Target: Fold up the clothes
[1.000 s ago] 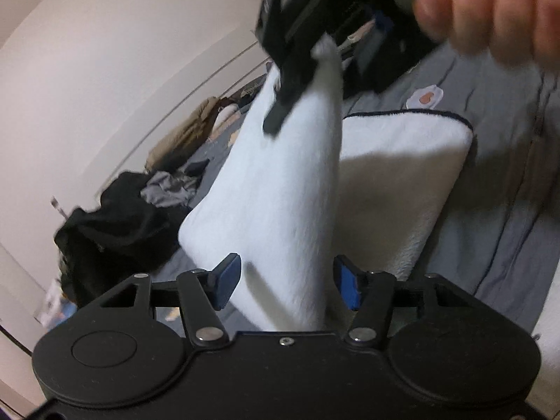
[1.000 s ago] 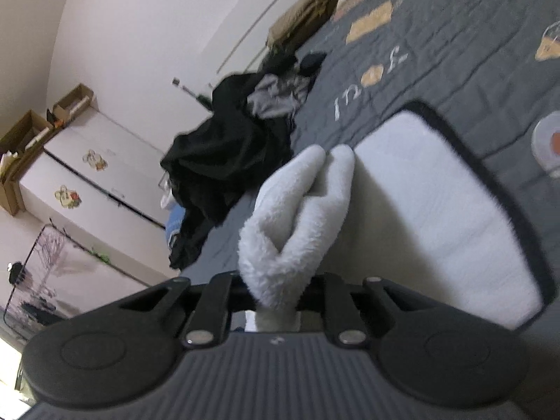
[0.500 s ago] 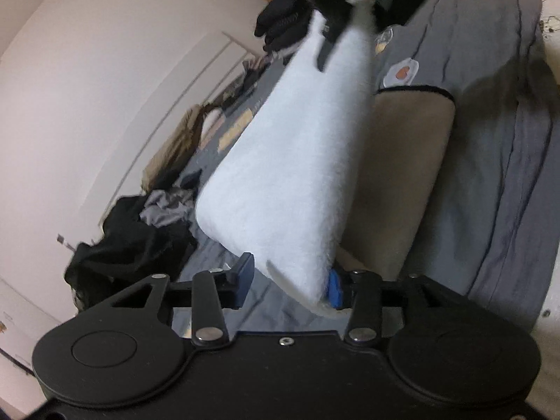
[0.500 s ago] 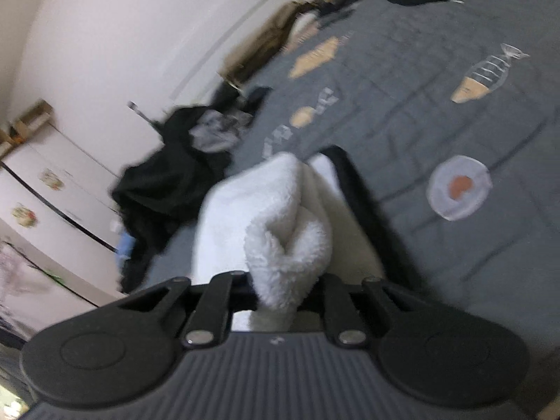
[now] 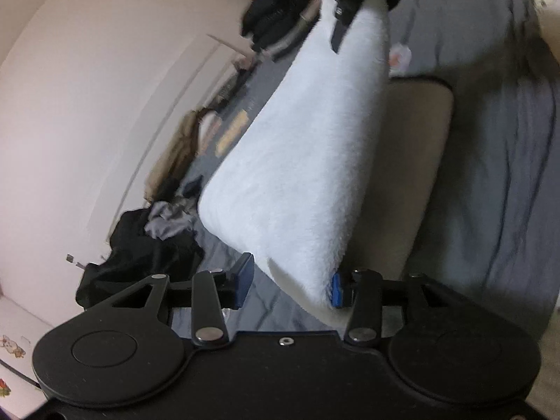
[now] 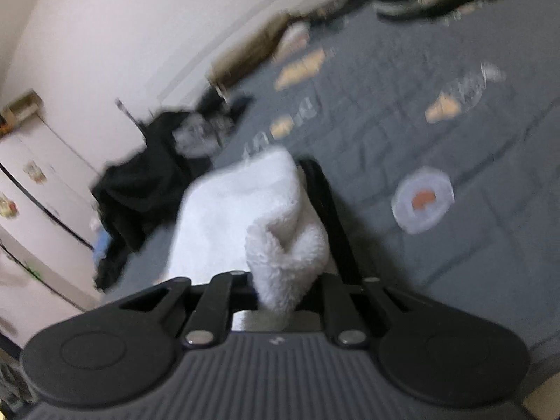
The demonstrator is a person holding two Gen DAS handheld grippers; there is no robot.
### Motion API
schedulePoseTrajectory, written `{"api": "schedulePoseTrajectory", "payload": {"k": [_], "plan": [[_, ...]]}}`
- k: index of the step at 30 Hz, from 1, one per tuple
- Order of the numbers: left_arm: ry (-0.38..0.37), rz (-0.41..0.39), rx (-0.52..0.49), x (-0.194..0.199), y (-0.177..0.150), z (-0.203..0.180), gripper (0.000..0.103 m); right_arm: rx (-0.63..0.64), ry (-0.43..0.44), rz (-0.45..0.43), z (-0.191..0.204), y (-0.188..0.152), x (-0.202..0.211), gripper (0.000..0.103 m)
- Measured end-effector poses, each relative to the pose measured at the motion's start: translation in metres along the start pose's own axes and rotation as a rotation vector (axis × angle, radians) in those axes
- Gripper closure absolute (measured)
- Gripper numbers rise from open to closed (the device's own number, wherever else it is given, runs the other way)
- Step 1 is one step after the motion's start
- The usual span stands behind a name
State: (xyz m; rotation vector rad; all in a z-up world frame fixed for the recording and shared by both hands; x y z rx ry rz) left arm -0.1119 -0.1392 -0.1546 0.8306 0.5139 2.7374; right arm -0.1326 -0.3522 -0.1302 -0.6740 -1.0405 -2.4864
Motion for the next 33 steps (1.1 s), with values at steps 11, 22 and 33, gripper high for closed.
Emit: {"api": "schedulePoseTrajectory", "payload": {"k": [11, 22, 33], "plan": [[-0.038, -0.038, -0.025, 0.013, 0.003, -0.002, 0.081, 0.059, -0.080, 0.021, -0.002, -0.015, -0.009, 0.091], [-0.067, 0.016, -0.025, 0.010, -0.006, -0.007, 0.067, 0.006, -0.077, 0.103, -0.012, -0.008, -0.014, 0.074], [-0.039, -0.050, -0.145, 0.013, 0.003, -0.027, 0.088, 0.053, -0.092, 0.055, -0.004, -0.003, -0.004, 0.072]]}}
Point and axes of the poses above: each gripper's, at about its wrist camera, not at the fingertips, and x roughly against the way its jaws point, z to its left, y to its top, the point moved 3 cm from there along -x, roughly the way its jaws point, and after that the axes turned 1 degree about -y, right-handed, at the moved point
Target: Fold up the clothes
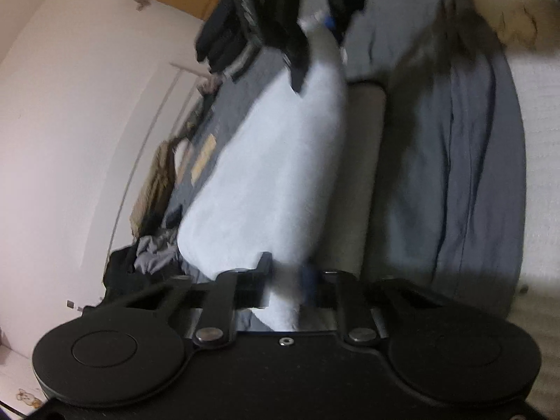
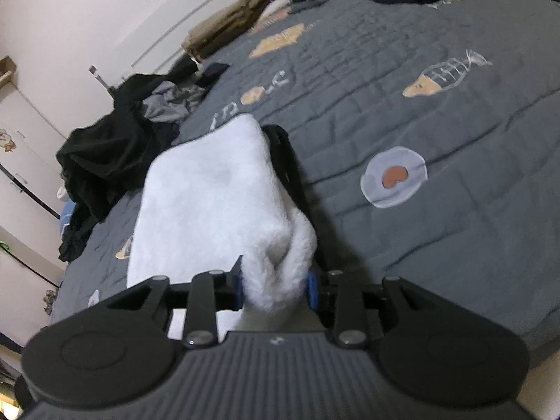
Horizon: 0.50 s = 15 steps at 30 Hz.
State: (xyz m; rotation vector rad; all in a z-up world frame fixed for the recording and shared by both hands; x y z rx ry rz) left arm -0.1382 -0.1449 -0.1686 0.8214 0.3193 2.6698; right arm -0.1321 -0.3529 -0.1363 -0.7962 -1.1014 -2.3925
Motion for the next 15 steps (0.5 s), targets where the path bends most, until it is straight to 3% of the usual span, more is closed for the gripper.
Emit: {"api": "schedulePoseTrajectory", "payload": {"k": [6, 12, 15], "plan": [[-0.015, 0.063, 0.054, 0.008, -0.007, 0.012, 0.089, 0.103, 0.025, -0.047, 0.018, -0.007, -0.006, 0.076], [-0.049, 0.061, 0.055, -0.002, -0.005, -0.004, 0.087, 0.198, -0.098, -0.037, 0.015, -0.008, -0.027, 0.077], [-0.053, 0.069, 0.021, 0.000, -0.009, -0.005, 0.084, 0.211, -0.105, -0.036, 0.012, -0.009, -0.025, 0.077]]}}
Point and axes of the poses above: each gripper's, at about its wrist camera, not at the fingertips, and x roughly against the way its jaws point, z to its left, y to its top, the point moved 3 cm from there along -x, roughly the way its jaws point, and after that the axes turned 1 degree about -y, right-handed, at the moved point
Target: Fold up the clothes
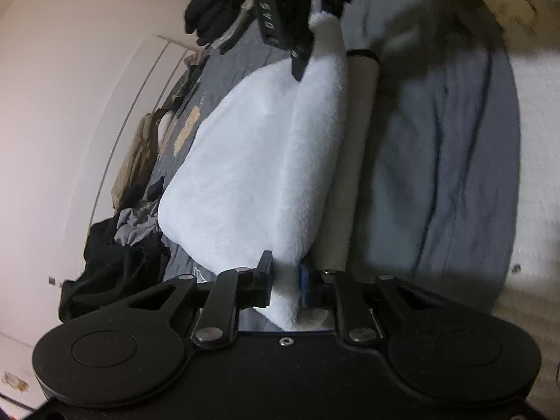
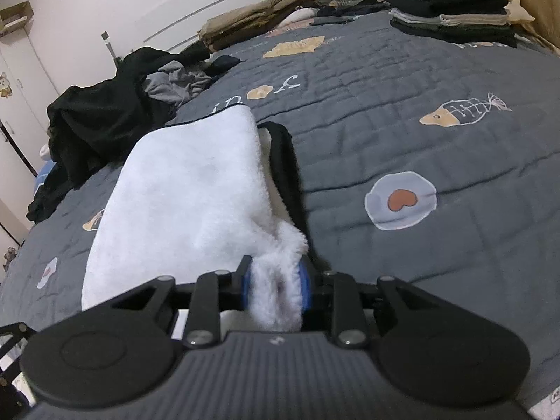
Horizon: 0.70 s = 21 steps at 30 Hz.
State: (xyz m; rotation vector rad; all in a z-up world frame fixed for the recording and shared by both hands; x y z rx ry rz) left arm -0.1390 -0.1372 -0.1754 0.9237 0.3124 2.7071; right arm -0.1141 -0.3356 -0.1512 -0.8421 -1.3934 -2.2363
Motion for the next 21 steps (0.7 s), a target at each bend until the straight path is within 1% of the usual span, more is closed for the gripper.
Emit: {"api": "schedulePoseTrajectory", "payload": {"k": [1, 4, 5, 8, 10, 11, 12, 13, 15, 16, 18, 21], "plan": [[0.001, 0.003, -0.010, 0.001, -0.002, 0.001, 0.083, 0.009, -0.005, -0.007, 0.000, 0.000, 0.002, 0.077], [0.007, 0.026, -0.008, 0.001, -0.009, 0.007, 0.083, 0.013, -0.014, -0.029, -0.002, 0.001, 0.006, 0.083], [0.004, 0.034, -0.010, 0.002, -0.011, 0.008, 0.082, 0.006, -0.010, -0.025, -0.002, 0.002, 0.006, 0.085], [-0.015, 0.052, 0.004, 0.004, -0.014, 0.011, 0.078, -0.014, -0.004, -0.010, -0.004, 0.004, 0.006, 0.085], [-0.042, 0.055, 0.021, 0.007, -0.015, 0.015, 0.071, -0.024, 0.000, 0.009, -0.004, 0.005, 0.006, 0.084], [-0.060, 0.053, 0.037, 0.010, -0.016, 0.018, 0.056, -0.035, 0.003, 0.016, -0.005, 0.006, 0.008, 0.081], [-0.072, 0.045, 0.065, 0.013, -0.018, 0.023, 0.043, -0.047, 0.011, 0.023, -0.006, 0.009, 0.011, 0.081], [-0.093, 0.032, 0.112, 0.017, -0.020, 0.030, 0.043, -0.058, 0.019, 0.028, -0.007, 0.011, 0.014, 0.081], [-0.141, 0.002, 0.214, 0.023, -0.025, 0.046, 0.043, -0.075, 0.032, -0.002, -0.010, 0.018, 0.025, 0.081], [-0.153, -0.013, 0.277, 0.025, -0.027, 0.054, 0.043, -0.080, 0.036, -0.024, -0.012, 0.021, 0.031, 0.081], [-0.172, -0.038, 0.417, 0.026, -0.031, 0.073, 0.043, -0.093, 0.064, -0.058, -0.013, 0.027, 0.038, 0.080], [-0.239, -0.078, 0.635, 0.021, -0.036, 0.093, 0.043, -0.099, 0.124, -0.058, -0.010, 0.029, 0.038, 0.079]]}}
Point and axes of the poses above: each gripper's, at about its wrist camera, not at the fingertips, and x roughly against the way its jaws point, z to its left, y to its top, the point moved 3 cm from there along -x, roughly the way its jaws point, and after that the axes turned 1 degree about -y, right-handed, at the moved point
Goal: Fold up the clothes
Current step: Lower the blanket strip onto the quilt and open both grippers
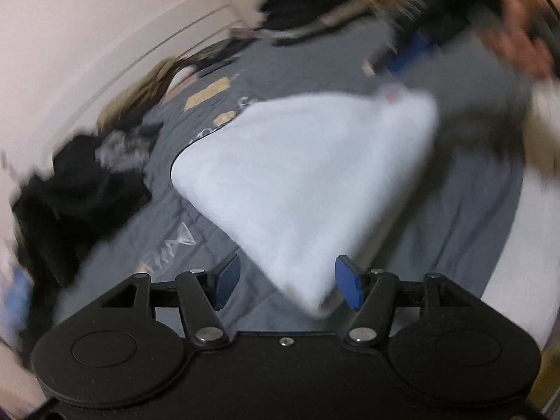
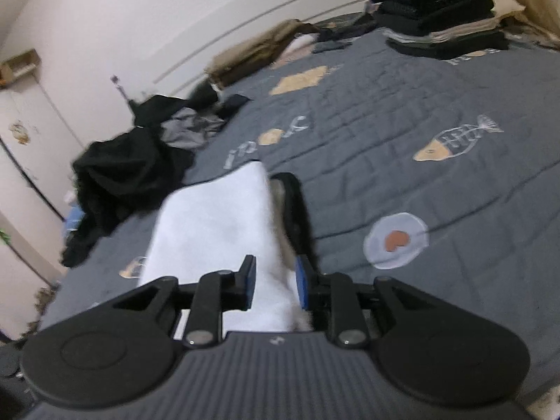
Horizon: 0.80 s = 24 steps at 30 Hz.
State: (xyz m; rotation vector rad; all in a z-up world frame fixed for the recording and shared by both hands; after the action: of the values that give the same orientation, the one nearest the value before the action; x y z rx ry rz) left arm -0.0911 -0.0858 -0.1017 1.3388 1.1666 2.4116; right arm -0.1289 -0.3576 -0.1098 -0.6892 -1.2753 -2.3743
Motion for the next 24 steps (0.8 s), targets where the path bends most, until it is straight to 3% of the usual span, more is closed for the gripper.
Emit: {"api": "schedulePoseTrajectory", "payload": {"k": [4, 9, 12, 16, 24], "plan": [[-0.086, -0.032, 0.216, -0.004, 0.008, 0.018, 0.043, 0.039, 0.052, 0.068, 0.010, -0.009, -0.012, 0.076], [-0.212, -0.065, 0.475, -0.007, 0.011, 0.040, 0.042, 0.117, -0.026, 0.189, 0.011, -0.025, -0.039, 0.074], [-0.283, -0.095, 0.611, -0.009, 0.011, 0.053, 0.041, 0.155, -0.042, 0.211, 0.011, -0.027, -0.040, 0.074], [-0.320, -0.151, 0.731, -0.006, 0.011, 0.071, 0.037, 0.123, -0.027, 0.204, 0.013, -0.021, -0.027, 0.073], [-0.375, -0.239, 0.896, 0.002, 0.008, 0.102, 0.032, 0.179, 0.011, 0.149, 0.022, 0.034, -0.026, 0.053]]}}
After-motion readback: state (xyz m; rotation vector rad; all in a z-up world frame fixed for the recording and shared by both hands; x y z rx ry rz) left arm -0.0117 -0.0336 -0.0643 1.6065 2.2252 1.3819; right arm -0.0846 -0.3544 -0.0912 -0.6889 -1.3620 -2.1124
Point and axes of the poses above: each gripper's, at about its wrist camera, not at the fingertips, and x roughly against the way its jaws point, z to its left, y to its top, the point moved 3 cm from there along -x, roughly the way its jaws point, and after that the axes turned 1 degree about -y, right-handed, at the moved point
